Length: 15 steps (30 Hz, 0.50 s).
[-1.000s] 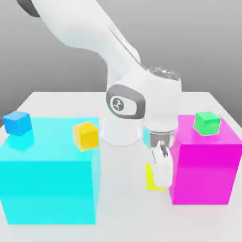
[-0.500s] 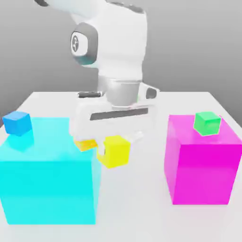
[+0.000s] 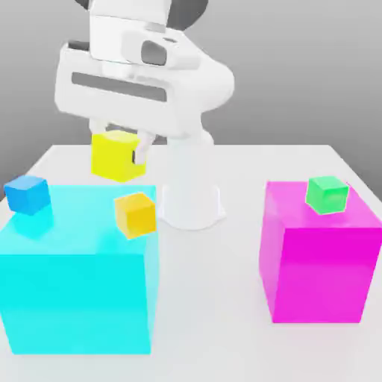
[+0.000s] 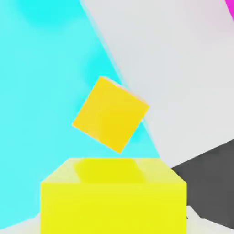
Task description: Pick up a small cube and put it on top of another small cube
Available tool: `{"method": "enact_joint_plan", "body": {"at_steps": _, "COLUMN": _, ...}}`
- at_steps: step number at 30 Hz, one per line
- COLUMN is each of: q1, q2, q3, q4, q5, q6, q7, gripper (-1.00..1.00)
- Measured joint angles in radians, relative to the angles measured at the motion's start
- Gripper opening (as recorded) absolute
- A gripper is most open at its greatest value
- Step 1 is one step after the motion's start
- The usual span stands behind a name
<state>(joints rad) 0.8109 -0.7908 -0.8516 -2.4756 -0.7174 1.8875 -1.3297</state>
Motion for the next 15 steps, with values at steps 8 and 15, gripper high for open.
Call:
{"method": "enact_joint_plan", "body": {"at_steps": 8, "q1": -0.073, "q2": 0.019, "q3": 0.024, "q4": -0.032, "q5": 0.138, "q6": -0.013, "q7": 0.330, "gripper": -1.00}}
{"method": "enact_joint_plan", "body": {"at_steps": 15, "q1": -0.064, "q2": 0.063, "q3": -0.060, "q4": -0.117, "q5": 0.095, "q6": 0.120, "q7": 0.346, "gripper": 1.00}}
